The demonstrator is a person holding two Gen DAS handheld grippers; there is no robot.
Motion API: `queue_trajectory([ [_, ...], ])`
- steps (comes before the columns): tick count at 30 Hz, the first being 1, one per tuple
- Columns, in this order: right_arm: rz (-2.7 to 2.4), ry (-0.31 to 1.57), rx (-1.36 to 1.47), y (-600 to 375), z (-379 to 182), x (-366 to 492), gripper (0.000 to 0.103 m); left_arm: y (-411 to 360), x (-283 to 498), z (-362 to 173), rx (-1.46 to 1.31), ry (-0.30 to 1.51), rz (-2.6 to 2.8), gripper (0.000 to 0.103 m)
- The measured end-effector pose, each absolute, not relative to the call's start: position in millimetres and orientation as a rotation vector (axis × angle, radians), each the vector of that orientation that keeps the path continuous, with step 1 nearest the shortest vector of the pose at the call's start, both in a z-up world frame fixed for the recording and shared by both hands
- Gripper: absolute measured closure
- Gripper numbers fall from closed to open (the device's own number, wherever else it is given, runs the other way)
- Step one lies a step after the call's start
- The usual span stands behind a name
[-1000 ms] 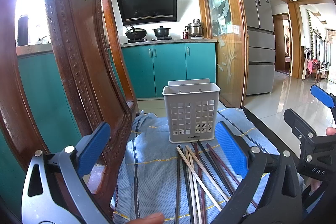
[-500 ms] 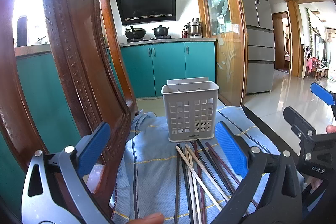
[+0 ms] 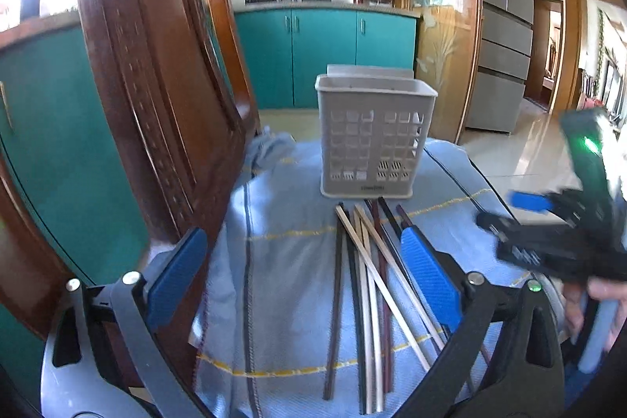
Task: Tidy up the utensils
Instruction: 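Move the right tool to a dark brown chopstick while the left tool approaches a dark chopstick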
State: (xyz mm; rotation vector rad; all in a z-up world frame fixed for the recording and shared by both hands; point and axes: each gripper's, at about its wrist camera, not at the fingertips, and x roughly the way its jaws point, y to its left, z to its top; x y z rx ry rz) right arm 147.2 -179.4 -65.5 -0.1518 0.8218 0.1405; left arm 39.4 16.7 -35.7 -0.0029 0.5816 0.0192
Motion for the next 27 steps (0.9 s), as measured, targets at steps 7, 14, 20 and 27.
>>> queue_trajectory([
  [7, 0.216, 0.864, -0.081, -173, -70, 194, 0.055, 3, 60, -47, 0.082, 0.68, -0.013, 0.067],
  [14, 0.211, 0.953, -0.05, -174, -95, 213, 0.055, -13, 118, -9, 0.209, 0.679, -0.016, 0.049],
  [20, 0.318, 1.026, -0.036, -158, -125, 218, 0.055, 9, 152, -31, 0.088, 0.785, -0.014, 0.065],
  [27, 0.349, 1.066, -0.101, -136, -142, 220, 0.088, 20, 170, -62, -0.028, 0.951, -0.057, 0.065],
])
